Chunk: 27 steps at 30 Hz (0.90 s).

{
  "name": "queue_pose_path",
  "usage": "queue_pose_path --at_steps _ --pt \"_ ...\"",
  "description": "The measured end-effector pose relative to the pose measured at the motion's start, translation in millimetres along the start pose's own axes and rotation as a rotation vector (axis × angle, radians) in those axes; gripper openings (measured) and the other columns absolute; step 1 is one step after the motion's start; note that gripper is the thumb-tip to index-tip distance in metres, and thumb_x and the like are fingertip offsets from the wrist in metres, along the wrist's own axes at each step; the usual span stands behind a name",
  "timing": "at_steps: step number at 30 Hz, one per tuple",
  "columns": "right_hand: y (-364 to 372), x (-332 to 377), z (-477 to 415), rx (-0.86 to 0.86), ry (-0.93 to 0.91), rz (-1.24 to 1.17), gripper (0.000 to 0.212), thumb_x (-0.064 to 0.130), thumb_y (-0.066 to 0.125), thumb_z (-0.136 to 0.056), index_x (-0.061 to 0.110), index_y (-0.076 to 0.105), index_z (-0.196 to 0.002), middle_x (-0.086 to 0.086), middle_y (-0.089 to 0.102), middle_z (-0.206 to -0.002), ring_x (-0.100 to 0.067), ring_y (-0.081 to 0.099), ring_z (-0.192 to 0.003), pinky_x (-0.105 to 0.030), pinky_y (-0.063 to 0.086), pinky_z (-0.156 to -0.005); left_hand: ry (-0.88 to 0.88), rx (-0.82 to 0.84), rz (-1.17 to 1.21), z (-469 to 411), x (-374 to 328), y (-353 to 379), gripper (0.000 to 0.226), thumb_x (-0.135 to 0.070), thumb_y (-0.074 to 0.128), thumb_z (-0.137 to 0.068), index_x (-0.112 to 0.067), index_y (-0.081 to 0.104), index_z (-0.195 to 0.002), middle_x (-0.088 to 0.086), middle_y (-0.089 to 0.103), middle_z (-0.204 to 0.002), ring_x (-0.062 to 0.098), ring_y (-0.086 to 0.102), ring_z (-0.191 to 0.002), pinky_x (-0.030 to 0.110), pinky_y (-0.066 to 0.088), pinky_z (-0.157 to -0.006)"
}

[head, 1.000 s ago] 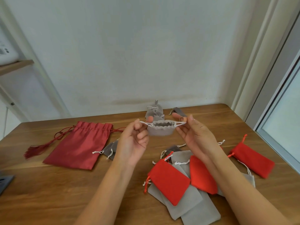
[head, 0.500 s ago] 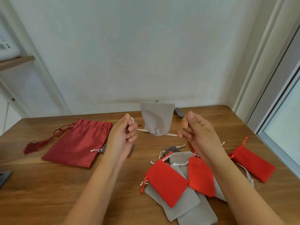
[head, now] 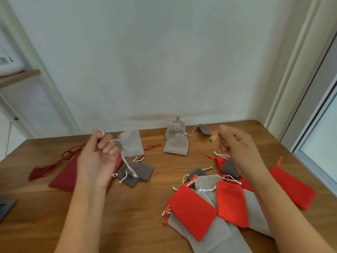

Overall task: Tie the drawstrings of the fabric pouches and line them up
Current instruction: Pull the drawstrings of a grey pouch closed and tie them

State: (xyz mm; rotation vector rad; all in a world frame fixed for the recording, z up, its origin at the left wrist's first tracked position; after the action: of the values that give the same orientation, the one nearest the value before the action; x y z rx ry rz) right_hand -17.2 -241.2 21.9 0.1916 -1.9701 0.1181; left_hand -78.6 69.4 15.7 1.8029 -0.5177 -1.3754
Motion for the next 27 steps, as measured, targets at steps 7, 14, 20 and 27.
queue_pose_path --at_steps 7,14,20,27 --pt "31 -16 11 0.19 0.025 0.03 0.033 0.034 0.056 -0.094 0.007 0.07 -0.081 0.001 0.056 -0.06 -0.009 0.056 -0.062 -0.016 0.048 -0.066 -0.218 0.162 0.085 23 59 72 0.032 -0.019 0.041 -0.093 -0.017 0.059 -0.066 -0.006 0.042 -0.056 0.007 0.041 -0.05 0.017 0.04 -0.048" --pt "48 -38 21 0.28 0.2 -0.075 0.079 0.031 0.093 -0.054 0.026 0.049 -0.12 -0.01 0.066 -0.109 -0.017 0.068 -0.096 -0.031 0.054 -0.085 -0.392 0.246 0.159 41 107 106 0.021 -0.013 0.055 -0.085 -0.012 0.064 -0.066 0.001 0.052 -0.065 0.012 0.051 -0.056 0.021 0.047 -0.053" --pt "44 -26 26 0.123 0.016 0.181 0.04 0.018 0.077 -0.08 0.027 0.055 -0.112 0.011 0.067 -0.097 -0.007 0.065 -0.087 -0.029 0.055 -0.075 -0.405 0.349 0.188 41 116 104 0.032 -0.001 0.089 -0.055 -0.006 0.072 -0.082 0.009 0.067 -0.084 0.017 0.066 -0.072 0.024 0.056 -0.062" --pt "43 -26 24 0.163 -0.067 0.369 0.026 0.04 0.049 -0.092 0.023 0.068 -0.096 -0.001 0.069 -0.082 -0.017 0.063 -0.078 -0.038 0.049 -0.07 -0.248 0.205 -0.394 31 108 81 0.052 -0.006 0.063 -0.077 -0.008 0.054 -0.128 0.005 0.071 -0.114 0.003 0.059 -0.063 0.013 0.046 -0.054"
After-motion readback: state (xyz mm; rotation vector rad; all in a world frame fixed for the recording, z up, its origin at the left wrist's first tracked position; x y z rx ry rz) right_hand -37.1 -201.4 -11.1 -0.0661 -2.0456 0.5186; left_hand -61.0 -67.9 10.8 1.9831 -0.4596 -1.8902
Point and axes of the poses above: each hand's wrist, its own z-axis away from the middle knuckle, its own y-axis out of the palm, x = y × z, the point moved 6 cm from there along -z, towards the middle knuckle
